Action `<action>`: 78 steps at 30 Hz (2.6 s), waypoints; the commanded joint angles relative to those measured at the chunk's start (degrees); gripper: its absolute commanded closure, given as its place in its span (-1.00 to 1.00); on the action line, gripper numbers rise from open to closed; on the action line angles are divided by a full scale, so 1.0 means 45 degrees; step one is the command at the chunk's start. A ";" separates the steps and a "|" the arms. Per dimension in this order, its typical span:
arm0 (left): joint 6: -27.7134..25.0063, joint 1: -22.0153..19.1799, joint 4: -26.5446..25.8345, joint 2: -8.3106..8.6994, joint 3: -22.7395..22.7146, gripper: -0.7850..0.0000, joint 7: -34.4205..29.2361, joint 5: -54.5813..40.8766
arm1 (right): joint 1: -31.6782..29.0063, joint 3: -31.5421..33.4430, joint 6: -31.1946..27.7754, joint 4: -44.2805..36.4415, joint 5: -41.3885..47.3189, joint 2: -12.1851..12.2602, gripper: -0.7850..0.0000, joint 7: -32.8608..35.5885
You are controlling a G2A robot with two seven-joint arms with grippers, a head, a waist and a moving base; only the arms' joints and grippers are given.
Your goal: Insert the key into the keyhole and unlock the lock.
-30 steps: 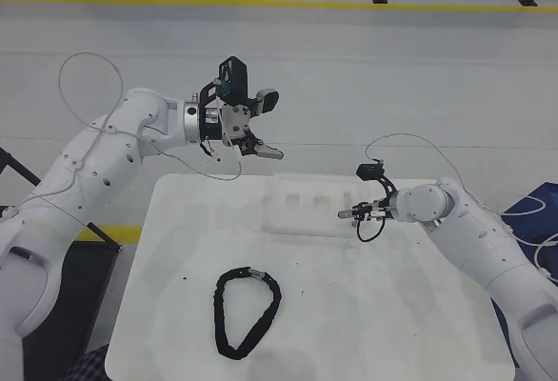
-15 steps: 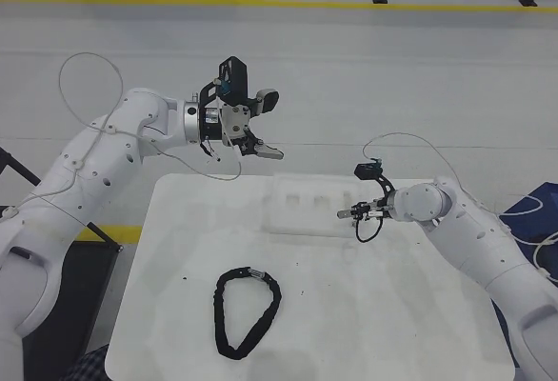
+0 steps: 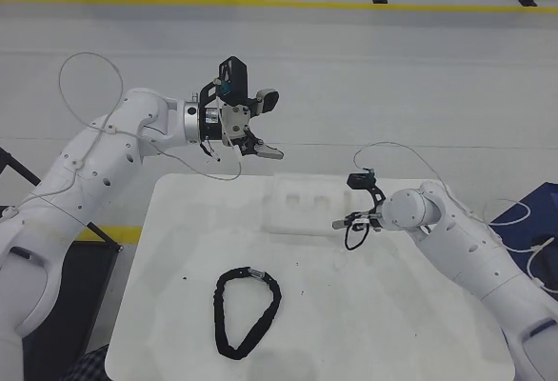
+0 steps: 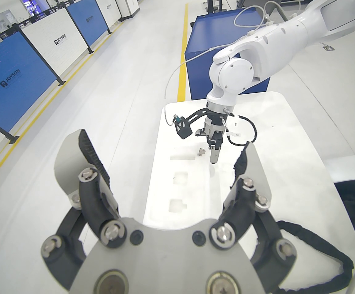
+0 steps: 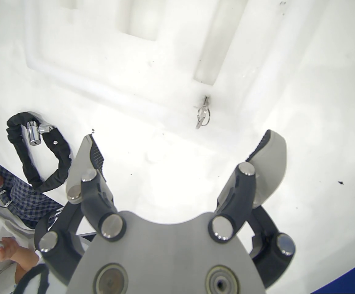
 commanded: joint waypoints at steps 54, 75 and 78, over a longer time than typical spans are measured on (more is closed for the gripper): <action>0.0000 0.0000 0.0000 0.0000 0.0000 -1.00 -0.0001 -0.0001 | 0.0587 0.0233 0.1113 0.2094 -0.1904 -0.1467 1.00 0.0097; 0.0000 0.0000 0.0000 0.0000 0.0000 -1.00 -0.0001 -0.0001 | -0.2476 0.5292 0.0183 -0.5932 -0.2267 0.0597 1.00 0.1987; 0.0000 0.0000 0.0000 0.0000 0.0000 -1.00 -0.0001 -0.0001 | -0.3285 0.6191 0.0035 -0.7388 -0.2157 0.0850 1.00 0.2147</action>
